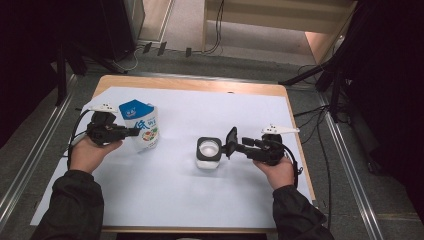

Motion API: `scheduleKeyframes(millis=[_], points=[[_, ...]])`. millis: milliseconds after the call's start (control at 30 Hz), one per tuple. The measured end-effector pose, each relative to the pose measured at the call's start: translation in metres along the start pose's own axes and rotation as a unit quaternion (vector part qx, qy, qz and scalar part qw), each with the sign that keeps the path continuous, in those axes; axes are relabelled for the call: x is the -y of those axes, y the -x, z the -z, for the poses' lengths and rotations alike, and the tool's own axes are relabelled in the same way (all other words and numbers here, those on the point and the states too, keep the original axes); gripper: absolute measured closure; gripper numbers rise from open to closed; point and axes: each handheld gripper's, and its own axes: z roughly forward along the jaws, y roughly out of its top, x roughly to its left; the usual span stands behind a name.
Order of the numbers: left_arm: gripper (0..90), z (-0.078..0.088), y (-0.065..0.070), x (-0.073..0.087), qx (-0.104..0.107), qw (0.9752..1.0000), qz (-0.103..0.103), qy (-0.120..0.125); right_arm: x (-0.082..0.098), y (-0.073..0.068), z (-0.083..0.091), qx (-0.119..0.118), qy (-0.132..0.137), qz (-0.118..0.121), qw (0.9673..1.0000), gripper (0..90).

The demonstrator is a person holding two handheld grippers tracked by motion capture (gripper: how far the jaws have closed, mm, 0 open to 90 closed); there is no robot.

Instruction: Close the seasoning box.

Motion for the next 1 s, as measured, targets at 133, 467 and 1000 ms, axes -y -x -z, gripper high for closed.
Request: scheduleKeyframes(millis=[133, 467, 1000], points=[[85.9, -0.0001, -0.0001, 0.0030, 0.002, 1.0000, 0.001, 0.008, -0.0003, -0.0017, -0.0011, -0.001, -0.003, 0.003, 1.0000, 54.5], [78.9, -0.0010, 0.0007, 0.0035, 0.013, 0.9998, 0.001, 0.012, -0.0001, -0.0028, -0.0007, 0.000, -0.005, 0.005, 1.0000, 54.5], [50.8, 0.0031, -0.0002, 0.0037, 0.018, 0.9991, -0.008, 0.038, -0.0003, -0.0055, -0.0001, -0.002, -0.004, 0.014, 0.9999, 54.6]])
